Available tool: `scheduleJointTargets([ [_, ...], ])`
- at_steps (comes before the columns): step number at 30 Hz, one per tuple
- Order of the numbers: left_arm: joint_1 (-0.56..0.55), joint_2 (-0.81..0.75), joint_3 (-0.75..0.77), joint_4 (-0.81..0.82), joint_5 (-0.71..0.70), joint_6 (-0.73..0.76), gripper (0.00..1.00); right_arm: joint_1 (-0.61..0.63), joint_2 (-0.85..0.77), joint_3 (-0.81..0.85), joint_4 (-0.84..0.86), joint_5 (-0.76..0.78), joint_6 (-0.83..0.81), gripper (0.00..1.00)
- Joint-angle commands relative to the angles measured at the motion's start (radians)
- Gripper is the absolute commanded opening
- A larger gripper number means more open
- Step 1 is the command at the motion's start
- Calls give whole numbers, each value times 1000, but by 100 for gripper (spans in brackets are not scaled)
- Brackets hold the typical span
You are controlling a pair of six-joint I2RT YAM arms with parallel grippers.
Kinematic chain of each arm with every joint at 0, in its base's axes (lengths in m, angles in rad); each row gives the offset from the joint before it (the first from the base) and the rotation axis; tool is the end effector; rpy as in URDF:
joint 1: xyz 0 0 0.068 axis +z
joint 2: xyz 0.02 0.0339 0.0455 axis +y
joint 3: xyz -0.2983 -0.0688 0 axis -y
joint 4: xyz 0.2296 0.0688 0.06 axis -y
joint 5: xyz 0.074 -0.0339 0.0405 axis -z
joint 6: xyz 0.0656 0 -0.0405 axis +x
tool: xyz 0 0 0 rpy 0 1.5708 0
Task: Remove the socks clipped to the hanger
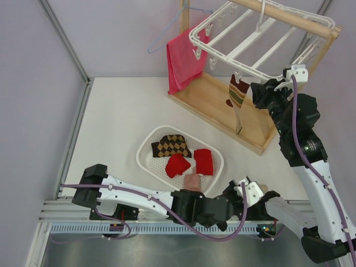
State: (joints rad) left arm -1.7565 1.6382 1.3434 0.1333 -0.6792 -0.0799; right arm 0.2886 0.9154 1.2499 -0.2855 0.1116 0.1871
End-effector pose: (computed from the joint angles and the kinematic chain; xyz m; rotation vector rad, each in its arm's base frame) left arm -0.0335 -0.4014 0.3817 0.9140 1.5025 -0.7765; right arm 0.1693 0.0426 0.4889 0.0120 1.5293 0.2949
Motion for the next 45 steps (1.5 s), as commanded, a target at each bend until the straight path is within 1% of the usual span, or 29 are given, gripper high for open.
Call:
scheduleJointTargets([
  [1, -9, 12, 33, 28, -29, 34, 2, 0, -6, -1, 42, 23, -8, 1],
  [3, -9, 12, 25, 25, -66, 34, 2, 0, -6, -3, 43, 16, -6, 2],
  [5, -5, 9, 19, 22, -105, 34, 2, 0, -9, -9, 45, 11, -3, 7],
  [6, -1, 3, 10, 22, -111, 32, 2, 0, -9, -17, 46, 5, 0, 19],
  [8, 26, -9, -6, 22, -111, 32, 2, 0, -12, -26, 46, 2, 2, 36],
  [9, 40, -20, -27, 22, -111, 32, 2, 0, -15, -30, 48, -1, 2, 47],
  [10, 70, -43, -42, 22, -111, 32, 2, 0, -22, -43, 46, -4, 2, 65],
  [11, 87, -61, -59, 9, -94, 8, 2, 0, -27, -52, 46, -4, 3, 71],
  [12, 104, -78, -96, -15, -39, -74, 2, 1, -35, -59, 45, -4, 2, 73],
  [16, 225, -172, -179, -26, 21, -119, 2, 0, -82, -115, 46, 3, -5, 75],
  [20, 311, -293, -245, -31, 46, -123, 2, -2, -127, -165, 43, -9, -9, 76],
  [22, 362, -330, -277, -50, 55, -127, 2, -2, -162, -202, 45, -15, -14, 76],
  [25, 413, -402, -319, -90, 35, -132, 2, 0, -208, -257, 45, -21, -15, 76],
  [28, 431, -463, -363, -122, -8, -133, 2, 0, -243, -322, 42, -13, -14, 77],
  [30, 431, -504, -382, -187, -40, -145, 2, 0, -253, -372, 45, 6, -6, 77],
  [36, 434, -586, -447, -290, -98, -213, 2, -2, -242, -466, 63, 37, 35, 77],
  [39, 459, -629, -484, -333, -88, -291, 2, -2, -253, -506, 80, 57, 63, 77],
  [42, 501, -656, -527, -339, -36, -345, 2, -2, -262, -536, 86, 88, 80, 79],
  [45, 552, -637, -543, -360, 45, -377, 2, 0, -266, -555, 88, 99, 92, 80],
])
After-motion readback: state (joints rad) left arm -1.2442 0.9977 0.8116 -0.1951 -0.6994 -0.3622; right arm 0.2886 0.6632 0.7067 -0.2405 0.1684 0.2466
